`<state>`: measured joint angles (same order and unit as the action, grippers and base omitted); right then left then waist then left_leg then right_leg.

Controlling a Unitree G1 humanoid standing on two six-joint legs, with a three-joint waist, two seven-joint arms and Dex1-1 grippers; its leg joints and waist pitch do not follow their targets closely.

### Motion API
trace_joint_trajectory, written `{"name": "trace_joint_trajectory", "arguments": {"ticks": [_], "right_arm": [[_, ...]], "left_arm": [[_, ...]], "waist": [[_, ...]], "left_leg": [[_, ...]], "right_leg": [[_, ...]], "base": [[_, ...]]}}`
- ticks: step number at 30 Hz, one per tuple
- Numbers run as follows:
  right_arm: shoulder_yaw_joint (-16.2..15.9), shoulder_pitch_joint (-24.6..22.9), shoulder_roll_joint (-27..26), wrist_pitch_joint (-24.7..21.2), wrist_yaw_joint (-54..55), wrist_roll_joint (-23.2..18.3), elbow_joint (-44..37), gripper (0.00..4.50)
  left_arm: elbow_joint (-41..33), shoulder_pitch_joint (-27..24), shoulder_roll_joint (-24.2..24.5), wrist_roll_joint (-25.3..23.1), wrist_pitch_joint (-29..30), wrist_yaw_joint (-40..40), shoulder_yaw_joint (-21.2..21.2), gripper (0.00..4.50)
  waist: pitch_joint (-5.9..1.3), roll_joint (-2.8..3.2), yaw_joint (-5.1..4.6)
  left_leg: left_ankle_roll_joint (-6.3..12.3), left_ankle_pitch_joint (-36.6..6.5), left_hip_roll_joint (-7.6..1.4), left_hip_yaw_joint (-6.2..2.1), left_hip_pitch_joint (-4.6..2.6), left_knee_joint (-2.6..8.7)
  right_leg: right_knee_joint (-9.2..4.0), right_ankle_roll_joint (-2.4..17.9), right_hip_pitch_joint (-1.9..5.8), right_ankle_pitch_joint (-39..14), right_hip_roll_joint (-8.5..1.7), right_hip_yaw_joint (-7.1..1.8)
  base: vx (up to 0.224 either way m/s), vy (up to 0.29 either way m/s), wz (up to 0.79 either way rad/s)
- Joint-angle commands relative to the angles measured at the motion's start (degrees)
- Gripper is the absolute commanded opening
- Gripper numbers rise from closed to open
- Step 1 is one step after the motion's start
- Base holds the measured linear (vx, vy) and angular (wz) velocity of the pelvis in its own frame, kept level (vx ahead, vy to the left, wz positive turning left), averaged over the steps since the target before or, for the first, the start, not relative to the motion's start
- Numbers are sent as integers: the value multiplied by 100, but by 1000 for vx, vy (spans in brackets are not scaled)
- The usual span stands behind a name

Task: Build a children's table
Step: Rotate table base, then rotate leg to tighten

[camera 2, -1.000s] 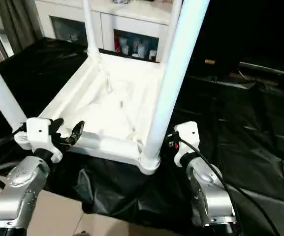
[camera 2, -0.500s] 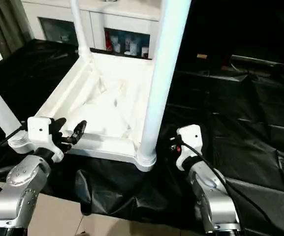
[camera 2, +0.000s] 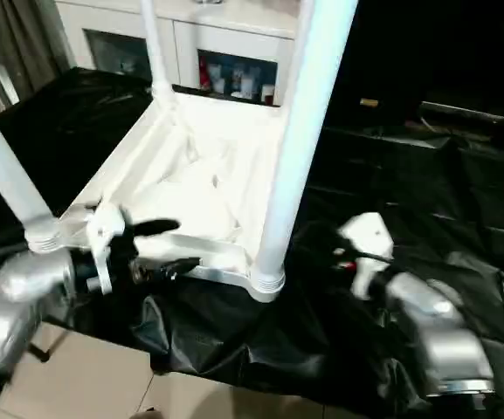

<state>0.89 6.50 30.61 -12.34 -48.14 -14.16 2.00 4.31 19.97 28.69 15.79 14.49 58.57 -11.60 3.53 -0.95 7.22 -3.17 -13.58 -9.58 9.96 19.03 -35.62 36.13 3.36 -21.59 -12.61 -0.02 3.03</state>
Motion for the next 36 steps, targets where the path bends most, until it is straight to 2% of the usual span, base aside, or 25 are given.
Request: {"name": "trace_joint_trajectory", "arguments": {"ticks": [1, 2, 3, 4, 5, 7, 10, 11, 13, 14, 16, 20, 22, 23, 26, 29, 30, 31, 32, 33, 34, 35, 36], "right_arm": [[-69, -62, 263, -103, -456, -128, -233, 329], [-98, -106, 421, -105, -640, -156, -284, 329], [-98, -106, 421, -105, -640, -156, -284, 329], [-176, -203, 684, -181, -942, -234, -447, 329], [-197, -219, 730, -201, -992, -249, -485, 329], [-252, -284, 860, -330, -1139, -294, -693, 329], [-254, -301, 870, -387, -1124, -285, -784, 329], [-260, -303, 869, -417, -1115, -286, -825, 329], [-318, -314, 902, -531, -1108, -273, -936, 329], [-385, -332, 951, -603, -1146, -263, -1009, 329], [-437, -344, 990, -663, -1185, -269, -1064, 329], [-515, -321, 1038, -834, -1273, -305, -1156, 329], [-546, -308, 1062, -873, -1290, -280, -1182, 329], [-551, -304, 1066, -880, -1289, -274, -1189, 329], [-573, -290, 1080, -934, -1269, -264, -1232, 329], [-591, -277, 1089, -1006, -1242, -258, -1284, 329], [-597, -274, 1092, -1012, -1234, -247, -1286, 329], [-603, -274, 1101, -1018, -1226, -240, -1290, 329], [-605, -273, 1105, -1020, -1223, -238, -1291, 329], [-603, -281, 1109, -1026, -1187, -225, -1301, 329], [-590, -298, 1112, -1029, -1167, -225, -1312, 329], [-571, -319, 1112, -1031, -1145, -225, -1321, 329], [-564, -328, 1113, -1035, -1135, -226, -1325, 329]], "left_arm": [[376, 275, 87, -321, -153, 400, -310, 442], [625, 487, 76, -413, -241, 556, -428, 442], [625, 487, 76, -413, -241, 556, -428, 442], [1207, 913, -42, -573, -476, 842, -634, 417], [1334, 999, -69, -596, -519, 910, -676, 417], [2022, 1407, -220, -882, -795, 1128, -920, 403], [2419, 1619, -310, -1063, -972, 1090, -1041, 373], [2612, 1718, -354, -1146, -1073, 1037, -1079, 368], [3029, 1925, -464, -1293, -1219, 957, -1152, 347], [3239, 2026, -536, -1328, -1271, 1024, -1191, 347], [3424, 2112, -597, -1350, -1341, 1107, -1223, 332], [3995, 2384, -802, -1478, -1680, 1241, -1285, 293], [4238, 2501, -907, -1537, -1788, 1215, -1280, 289], [4312, 2535, -934, -1563, -1819, 1201, -1285, 265], [4645, 2680, -1053, -1630, -1953, 1216, -1291, 241], [5035, 2852, -1216, -1641, -2109, 1303, -1233, 210], [5080, 2872, -1232, -1651, -2131, 1309, -1232, 202], [5166, 2907, -1261, -1675, -2178, 1333, -1228, 202], [5196, 2919, -1272, -1684, -2195, 1342, -1226, 186], [5337, 2977, -1338, -1721, -2255, 1368, -1222, 175], [5420, 3011, -1380, -1745, -2287, 1386, -1221, 175], [5506, 3045, -1421, -1771, -2317, 1395, -1225, 166], [5595, 3078, -1447, -1789, -2362, 1402, -1220, 157]], "waist": [[-347, 65, 21], [-332, 36, 11], [-359, 27, 32], [-357, 53, 26], [-379, 98, 46], [-386, 101, 68], [-416, 90, 86], [-417, 182, 92], [-441, 156, 130], [-448, 203, 147], [-445, 182, 172], [-471, 208, 251], [-481, 230, 299], [-477, 229, 310], [-484, 233, 322], [-488, 243, 329], [-486, 281, 330], [-492, 252, 317], [-494, 250, 314], [-497, 320, 304], [-492, 299, 301], [-493, 363, 314], [-490, 333, 301]], "left_leg": [[377, -215, -367, -196, 26, 403], [428, -209, -349, -188, 42, 405], [462, -155, -334, -186, 40, 385], [517, -78, -324, -199, 85, 380], [542, -125, -317, -178, 34, 353], [584, -84, -327, -198, 68, 363], [580, -17, -333, -205, 98, 344], [570, -44, -327, -203, 91, 333], [572, -70, -327, -199, 71, 323], [570, -26, -357, -214, 79, 329], [599, -20, -351, -203, 94, 317], [654, 76, -366, -216, 131, 308], [634, 39, -383, -219, 129, 304], [623, 14, -371, -214, 135, 304], [617, -14, -389, -223, 130, 315], [607, -29, -370, -221, 138, 311], [615, -23, -377, -233, 147, 315], [617, -23, -384, -237, 161, 314], [622, -9, -375, -237, 166, 310], [642, -11, -365, -232, 163, 298], [645, -39, -365, -232, 154, 302], [631, -55, -360, -236, 152, 301], [639, -89, -365, -227, 146, 305]], "right_leg": [[-478, 515, 297, -907, -785, -429], [-516, 490, 298, -929, -770, -423], [-495, 452, 322, -902, -778, -426], [-501, 467, 331, -831, -785, -415], [-530, 420, 300, -905, -758, -408], [-509, 429, 328, -819, -760, -386], [-493, 397, 343, -785, -798, -368], [-525, 420, 315, -822, -785, -357], [-533, 390, 323, -833, -770, -348], [-507, 454, 311, -676, -778, -334], [-512, 481, 313, -600, -789, -327], [-493, 428, 318, -542, -804, -300], [-489, 403, 303, -570, -834, -293], [-503, 382, 311, -626, -836, -288], [-509, 336, 308, -681, -851, -277], [-512, 356, 325, -610, -852, -269], [-512, 372, 320, -600, -862, -262], [-500, 383, 339, -527, -872, -260], [-500, 380, 342, -498, -873, -258], [-526, 362, 327, -488, -862, -250], [-535, 355, 329, -513, -856, -249], [-531, 365, 329, -554, -859, -246], [-554, 356, 325, -613, -851, -241]], "base": [[0, 0, 0], [0, 0, 0], [0, 0, 0], [0, 0, 0], [0, 0, 0], [0, 0, 0], [0, 0, 0], [0, 0, 0], [0, 0, 0], [0, 0, 0], [0, 0, 0], [0, 0, 0], [0, 0, 0], [0, 0, 0], [0, 0, 0], [0, 0, 0], [0, 0, 0], [0, 0, 0], [0, 0, 0], [0, 0, 0], [0, 0, 0], [0, 0, 0], [0, 0, 0]]}}
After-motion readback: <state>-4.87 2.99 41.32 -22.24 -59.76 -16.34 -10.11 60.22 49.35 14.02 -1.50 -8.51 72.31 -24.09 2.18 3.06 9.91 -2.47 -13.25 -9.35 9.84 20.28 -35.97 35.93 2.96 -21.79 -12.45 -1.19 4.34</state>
